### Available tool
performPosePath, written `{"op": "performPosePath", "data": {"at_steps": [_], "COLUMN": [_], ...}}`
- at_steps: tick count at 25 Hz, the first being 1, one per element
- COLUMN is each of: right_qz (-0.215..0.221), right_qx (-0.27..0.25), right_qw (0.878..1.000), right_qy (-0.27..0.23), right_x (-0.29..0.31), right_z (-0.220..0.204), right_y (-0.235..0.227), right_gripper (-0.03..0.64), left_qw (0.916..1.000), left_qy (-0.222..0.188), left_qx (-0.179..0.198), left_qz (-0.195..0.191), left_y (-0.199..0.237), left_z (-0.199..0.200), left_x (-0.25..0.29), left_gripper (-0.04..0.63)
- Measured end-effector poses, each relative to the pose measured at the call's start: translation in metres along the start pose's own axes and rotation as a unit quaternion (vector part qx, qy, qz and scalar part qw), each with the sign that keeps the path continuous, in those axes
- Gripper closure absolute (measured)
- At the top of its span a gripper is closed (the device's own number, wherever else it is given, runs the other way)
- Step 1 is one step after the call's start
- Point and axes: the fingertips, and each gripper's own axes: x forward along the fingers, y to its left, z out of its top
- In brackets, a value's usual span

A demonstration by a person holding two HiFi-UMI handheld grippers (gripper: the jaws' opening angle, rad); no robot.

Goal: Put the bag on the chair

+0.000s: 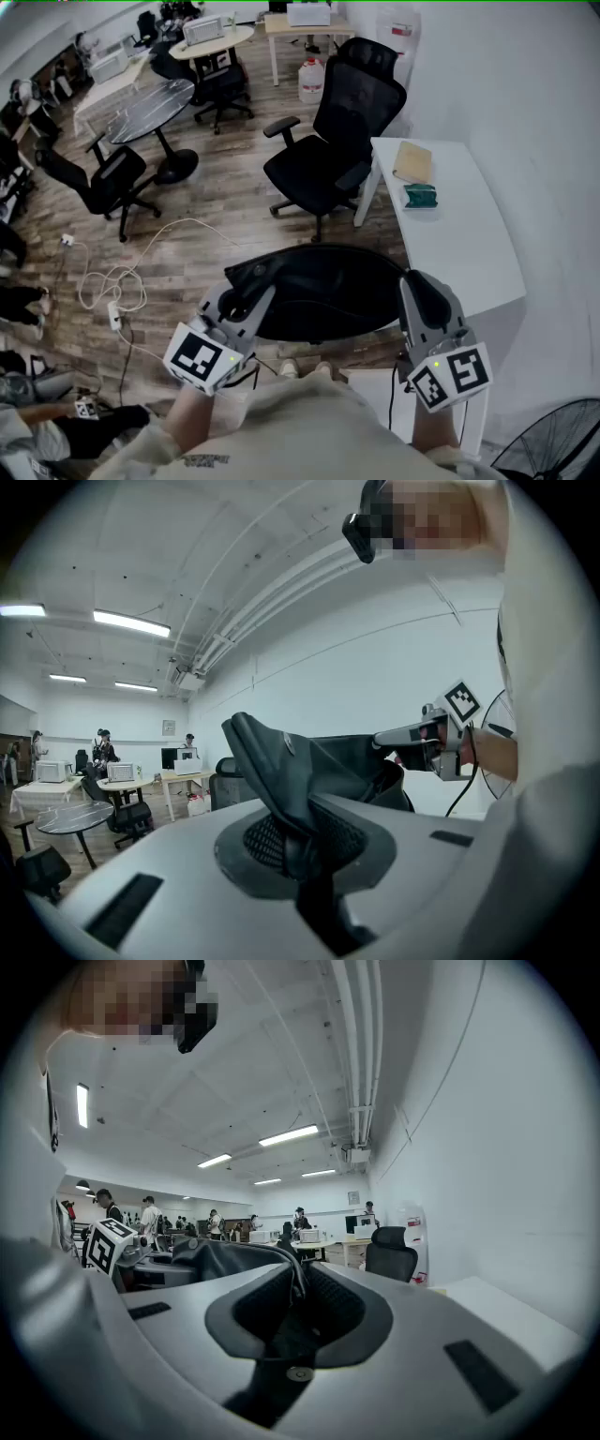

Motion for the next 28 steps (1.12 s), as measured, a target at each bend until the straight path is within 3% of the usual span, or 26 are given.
{"op": "performPosePath", "data": {"at_steps": [16,28], "right_qz": [0.026,0.044], "right_qx": [-0.001,0.037], "right_qw": [1.000,0.998], "right_qy": [0.011,0.012], "right_x": [-0.010,-0.015], "right_z": [-0.008,-0.029], "right_y": [-0.035,-0.074], "right_gripper": [0.535,0.538], "left_qw": [0.9998,0.9993], "left_qy": [0.014,0.032], "left_qx": [-0.003,0.007], "left_qz": [0.014,0.020], "left_y": [-0.027,-0.044], "left_z": [-0.001,-0.009], "left_x": [0.030,0.058], "left_gripper": [0.549,0.549]}}
